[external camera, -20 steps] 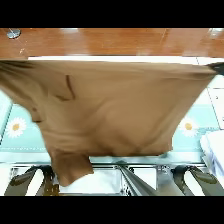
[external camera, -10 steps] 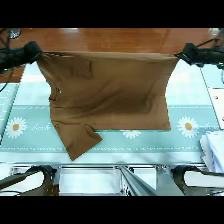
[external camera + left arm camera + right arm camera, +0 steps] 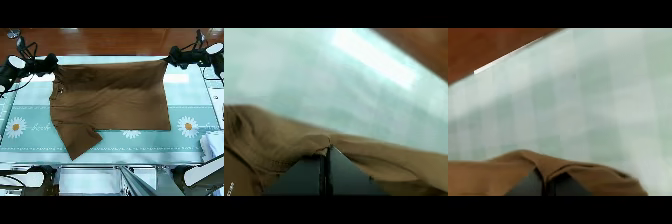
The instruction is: Fold the shirts.
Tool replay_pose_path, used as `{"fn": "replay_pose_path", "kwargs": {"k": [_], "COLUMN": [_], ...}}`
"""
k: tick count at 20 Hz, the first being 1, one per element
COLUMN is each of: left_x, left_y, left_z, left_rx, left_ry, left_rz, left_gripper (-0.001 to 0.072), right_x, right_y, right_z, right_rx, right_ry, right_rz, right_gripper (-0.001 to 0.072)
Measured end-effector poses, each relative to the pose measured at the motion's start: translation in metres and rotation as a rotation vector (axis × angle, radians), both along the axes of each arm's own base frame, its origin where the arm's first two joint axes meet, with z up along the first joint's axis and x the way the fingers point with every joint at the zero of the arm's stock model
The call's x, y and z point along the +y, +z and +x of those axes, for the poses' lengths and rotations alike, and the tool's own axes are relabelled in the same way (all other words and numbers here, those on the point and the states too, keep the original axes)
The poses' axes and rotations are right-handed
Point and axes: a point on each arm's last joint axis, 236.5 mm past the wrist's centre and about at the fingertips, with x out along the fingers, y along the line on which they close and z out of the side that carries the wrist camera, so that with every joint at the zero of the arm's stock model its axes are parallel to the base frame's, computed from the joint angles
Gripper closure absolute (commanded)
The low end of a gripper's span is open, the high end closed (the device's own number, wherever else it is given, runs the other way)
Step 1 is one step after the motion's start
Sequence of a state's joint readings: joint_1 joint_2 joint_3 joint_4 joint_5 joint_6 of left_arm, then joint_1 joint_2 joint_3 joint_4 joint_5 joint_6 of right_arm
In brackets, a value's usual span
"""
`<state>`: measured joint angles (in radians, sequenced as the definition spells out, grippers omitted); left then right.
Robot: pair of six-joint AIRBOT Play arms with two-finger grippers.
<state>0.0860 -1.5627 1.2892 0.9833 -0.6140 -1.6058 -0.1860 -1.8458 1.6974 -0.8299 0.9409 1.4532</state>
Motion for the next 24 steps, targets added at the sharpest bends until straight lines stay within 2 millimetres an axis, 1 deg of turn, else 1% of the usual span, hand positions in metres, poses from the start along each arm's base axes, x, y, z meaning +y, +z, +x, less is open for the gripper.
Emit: {"fn": "replay_pose_path", "kwargs": {"k": [1, 3, 5, 6, 9, 12, 13, 14, 15, 16, 18, 20, 22, 24], "left_x": [0.000, 0.005, 0.010, 0.012, 0.016, 0.011, 0.010, 0.008, 0.007, 0.007, 0.010, 0.015, 0.021, 0.029], "left_y": [-0.003, -0.002, -0.002, -0.005, -0.026, -0.052, -0.059, -0.064, -0.067, -0.069, -0.064, -0.055, -0.044, -0.032], "left_z": [-0.003, -0.008, -0.020, -0.029, -0.058, -0.082, -0.088, -0.094, -0.100, -0.104, -0.113, -0.129, -0.153, -0.179], "left_rx": [0.021, 0.050, 0.090, 0.124, 0.243, 0.353, 0.381, 0.407, 0.432, 0.451, 0.491, 0.545, 0.597, 0.618], "left_ry": [-0.002, -0.020, -0.088, -0.130, -0.236, -0.307, -0.325, -0.341, -0.357, -0.366, -0.385, -0.404, -0.417, -0.412], "left_rz": [-0.011, -0.015, 0.003, 0.012, 0.040, 0.036, 0.031, 0.026, 0.020, 0.015, -0.005, -0.034, -0.068, -0.088], "left_gripper": [0.0689, 0.0689, 0.0689, 0.0689, 0.0689, 0.0688, 0.0679, 0.0536, 0.0225, 0.0009, 0.0003, 0.0003, 0.0003, 0.0003], "right_x": [0.001, -0.003, -0.006, -0.007, -0.009, -0.006, -0.004, -0.003, -0.004, -0.005, -0.009, -0.019, -0.038, -0.063], "right_y": [-0.005, -0.010, -0.013, -0.017, -0.037, -0.058, -0.063, -0.067, -0.070, -0.071, -0.069, -0.056, -0.035, -0.017], "right_z": [-0.004, -0.014, -0.028, -0.038, -0.069, -0.091, -0.096, -0.100, -0.103, -0.107, -0.114, -0.123, -0.134, -0.150], "right_rx": [0.025, 0.067, 0.111, 0.143, 0.255, 0.341, 0.363, 0.382, 0.405, 0.428, 0.470, 0.491, 0.482, 0.456], "right_ry": [0.014, 0.037, 0.085, 0.117, 0.199, 0.246, 0.253, 0.252, 0.244, 0.230, 0.212, 0.205, 0.180, 0.127], "right_rz": [0.005, 0.013, 0.020, 0.015, -0.034, -0.070, -0.077, -0.081, -0.087, -0.084, -0.072, -0.076, -0.137, -0.229], "right_gripper": [0.0681, 0.0681, 0.0681, 0.0681, 0.0681, 0.0680, 0.0615, 0.0334, 0.0088, 0.0086, 0.0087, 0.0092, 0.0093, 0.0094]}}
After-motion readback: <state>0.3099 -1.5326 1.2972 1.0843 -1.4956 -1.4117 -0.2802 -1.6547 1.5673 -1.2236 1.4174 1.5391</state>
